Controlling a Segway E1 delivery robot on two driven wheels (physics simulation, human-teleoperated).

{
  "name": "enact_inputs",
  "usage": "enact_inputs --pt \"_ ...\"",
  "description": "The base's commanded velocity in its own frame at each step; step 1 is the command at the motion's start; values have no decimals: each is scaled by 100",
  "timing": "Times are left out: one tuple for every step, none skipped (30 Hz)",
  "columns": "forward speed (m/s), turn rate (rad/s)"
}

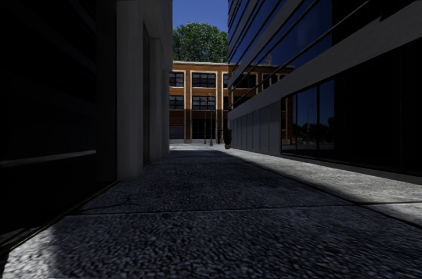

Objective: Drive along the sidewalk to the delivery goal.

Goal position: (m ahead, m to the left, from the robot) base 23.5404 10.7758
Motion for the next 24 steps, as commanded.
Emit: enact_inputs --pt "200 0" --pt "200 0" --pt "200 0" --pt "200 0" --pt "200 0" --pt "200 0" --pt "200 1" --pt "200 14" --pt "200 22" --pt "200 23" --pt "200 24" --pt "200 24" --pt "200 24" --pt "200 24" --pt "200 24" --pt "200 24" --pt "200 24" --pt "200 24" --pt "200 24" --pt "200 24" --pt "200 24" --pt "200 24" --pt "200 24" --pt "200 24"
